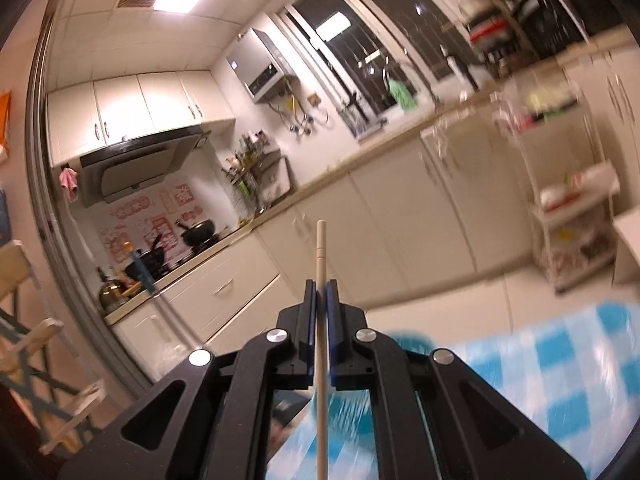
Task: Organize utensils
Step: 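Carry the right tool's chopstick over the blue cup and open to drop it in, then grasp another chopstick with the right tool while the left tool returns to the pile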
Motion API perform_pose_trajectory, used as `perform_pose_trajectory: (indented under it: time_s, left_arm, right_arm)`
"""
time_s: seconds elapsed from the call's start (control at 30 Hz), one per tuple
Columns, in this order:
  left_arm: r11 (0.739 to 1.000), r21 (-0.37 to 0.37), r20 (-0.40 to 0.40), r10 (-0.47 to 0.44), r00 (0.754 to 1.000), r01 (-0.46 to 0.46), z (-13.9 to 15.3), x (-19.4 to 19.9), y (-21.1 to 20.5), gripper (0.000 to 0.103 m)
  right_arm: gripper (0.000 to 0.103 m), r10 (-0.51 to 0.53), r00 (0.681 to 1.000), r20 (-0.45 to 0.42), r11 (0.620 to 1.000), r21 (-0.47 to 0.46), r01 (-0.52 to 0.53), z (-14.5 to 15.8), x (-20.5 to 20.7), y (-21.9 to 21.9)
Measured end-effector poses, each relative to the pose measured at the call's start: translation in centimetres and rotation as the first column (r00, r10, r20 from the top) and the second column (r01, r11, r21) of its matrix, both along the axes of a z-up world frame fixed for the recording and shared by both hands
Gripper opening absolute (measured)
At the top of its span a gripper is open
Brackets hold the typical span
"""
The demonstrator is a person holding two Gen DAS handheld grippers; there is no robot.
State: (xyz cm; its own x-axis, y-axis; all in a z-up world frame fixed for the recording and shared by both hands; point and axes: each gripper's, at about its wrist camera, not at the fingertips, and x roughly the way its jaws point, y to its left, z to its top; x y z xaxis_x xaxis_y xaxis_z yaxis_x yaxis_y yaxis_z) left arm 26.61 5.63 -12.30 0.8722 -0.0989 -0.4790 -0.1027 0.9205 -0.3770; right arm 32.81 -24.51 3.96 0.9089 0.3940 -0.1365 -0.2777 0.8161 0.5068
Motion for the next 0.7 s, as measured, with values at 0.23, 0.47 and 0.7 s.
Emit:
perform_pose_trajectory:
  time_s: [0.23, 0.47, 0.7]
  left_arm:
    - [0.999, -0.037, -0.013, -0.012, 1.000, 0.012, -0.5, -0.1, 0.2, 0.067]
    - [0.998, -0.066, -0.025, -0.011, 1.000, 0.009, -1.1, -0.1, 0.7, 0.067]
    - [0.998, -0.067, -0.029, -0.009, 1.000, 0.007, -0.8, -0.4, 0.7, 0.067]
  right_arm:
    - [0.006, -0.167, 0.986, 0.018, 0.976, -0.138, 0.168, -1.0, 5.2, 3.0]
    - [0.009, -0.204, 0.979, -0.018, 0.950, -0.247, 0.193, -4.4, 6.0, 5.1]
    - [0.030, -0.173, 0.984, -0.051, 0.962, -0.225, 0.158, -5.2, 3.3, 3.9]
